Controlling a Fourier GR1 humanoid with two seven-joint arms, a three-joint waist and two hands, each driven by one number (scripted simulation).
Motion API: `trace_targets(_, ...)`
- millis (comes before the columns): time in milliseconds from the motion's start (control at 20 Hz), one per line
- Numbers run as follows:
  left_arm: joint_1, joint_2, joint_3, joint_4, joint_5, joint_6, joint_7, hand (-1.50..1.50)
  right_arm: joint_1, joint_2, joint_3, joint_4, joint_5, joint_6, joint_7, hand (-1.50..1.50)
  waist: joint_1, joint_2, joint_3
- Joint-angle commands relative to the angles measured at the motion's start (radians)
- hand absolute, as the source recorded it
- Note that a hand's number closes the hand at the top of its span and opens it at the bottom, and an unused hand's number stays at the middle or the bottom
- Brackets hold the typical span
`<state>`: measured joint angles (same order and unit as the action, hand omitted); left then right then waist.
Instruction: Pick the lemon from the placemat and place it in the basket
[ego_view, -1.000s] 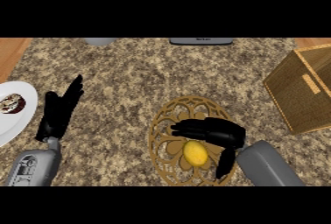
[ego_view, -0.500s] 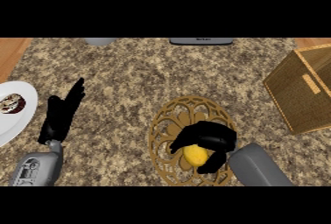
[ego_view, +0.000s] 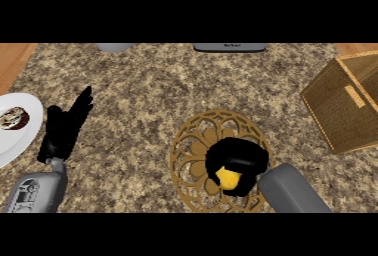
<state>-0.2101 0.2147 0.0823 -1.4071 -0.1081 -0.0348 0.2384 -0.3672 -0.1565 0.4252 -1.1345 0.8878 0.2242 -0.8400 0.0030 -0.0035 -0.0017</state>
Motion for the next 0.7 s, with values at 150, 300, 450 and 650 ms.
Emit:
trace_targets(150,0.004,-0.008,0.000,0.007,-0.013,0.019,0.016,0.00,0.000,-0.053,-0.126,0.065,0.164,-0.112,0.432,1.50,-0.042,-0.004,-0.003)
trace_targets(300,0.021,-0.005,0.013,0.012,-0.012,0.026,-0.002,0.00,-0.014,-0.097,-0.189,0.086,0.251,-0.134,0.666,1.50,-0.049,-0.004,-0.006)
trace_targets(450,-0.003,-0.020,0.000,0.003,-0.012,0.029,0.011,0.00,-0.028,-0.011,-0.145,0.005,0.348,-0.148,0.880,1.50,-0.029,-0.006,-0.002)
trace_targets(650,-0.044,-0.003,-0.001,0.052,-0.031,0.020,-0.019,0.00,0.015,0.121,-0.211,-0.137,0.237,-0.073,1.004,1.50,-0.025,0.001,0.001)
